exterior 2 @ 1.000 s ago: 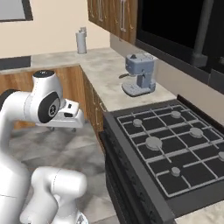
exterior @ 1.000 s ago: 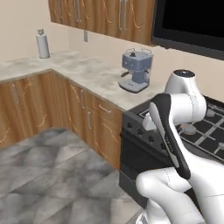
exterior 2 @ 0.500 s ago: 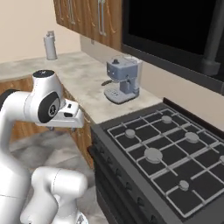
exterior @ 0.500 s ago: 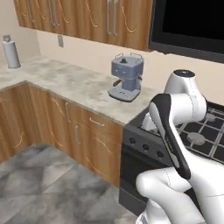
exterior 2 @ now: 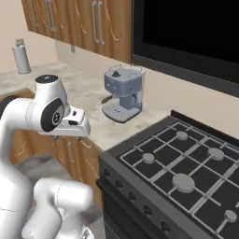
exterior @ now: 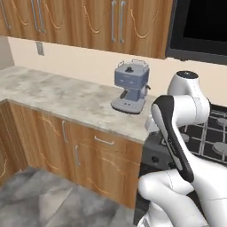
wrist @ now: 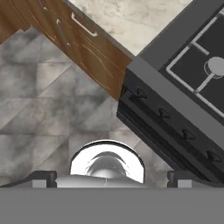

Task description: Navigate to the coffee machine.

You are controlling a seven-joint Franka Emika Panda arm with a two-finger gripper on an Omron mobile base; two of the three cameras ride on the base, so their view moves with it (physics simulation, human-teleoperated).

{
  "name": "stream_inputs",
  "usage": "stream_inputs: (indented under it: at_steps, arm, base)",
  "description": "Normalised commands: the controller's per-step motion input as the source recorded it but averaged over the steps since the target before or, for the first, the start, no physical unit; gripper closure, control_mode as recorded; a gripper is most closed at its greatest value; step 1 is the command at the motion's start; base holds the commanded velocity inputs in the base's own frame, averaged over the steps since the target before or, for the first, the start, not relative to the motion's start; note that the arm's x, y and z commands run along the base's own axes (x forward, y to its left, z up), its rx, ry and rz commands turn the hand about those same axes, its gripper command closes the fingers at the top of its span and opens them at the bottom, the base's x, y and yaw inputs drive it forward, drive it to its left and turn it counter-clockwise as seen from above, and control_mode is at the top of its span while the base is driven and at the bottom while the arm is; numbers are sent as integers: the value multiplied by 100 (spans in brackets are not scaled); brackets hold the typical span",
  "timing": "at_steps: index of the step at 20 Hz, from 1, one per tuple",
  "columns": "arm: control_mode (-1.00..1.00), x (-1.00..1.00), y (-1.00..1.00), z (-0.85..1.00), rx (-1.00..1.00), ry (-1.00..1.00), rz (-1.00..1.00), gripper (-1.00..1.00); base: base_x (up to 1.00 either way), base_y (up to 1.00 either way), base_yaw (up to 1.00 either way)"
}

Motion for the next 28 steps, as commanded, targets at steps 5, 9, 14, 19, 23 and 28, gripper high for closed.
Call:
stream_inputs:
  at_steps: [5, 9, 14, 19, 23, 28]
  arm:
    - [100, 0, 0, 0, 0, 0, 0, -100]
    - [100, 0, 0, 0, 0, 0, 0, -100]
    - [100, 0, 0, 0, 0, 0, 0, -100]
    - [100, 0, 0, 0, 0, 0, 0, -100]
    - [100, 0, 0, 0, 0, 0, 0, -100]
    - [100, 0, 0, 0, 0, 0, 0, -100]
  base:
    - [53, 72, -34]
    - [59, 37, -36]
    - [43, 28, -39]
    - [42, 33, -39]
    - [48, 43, -38]
    - [52, 45, -37]
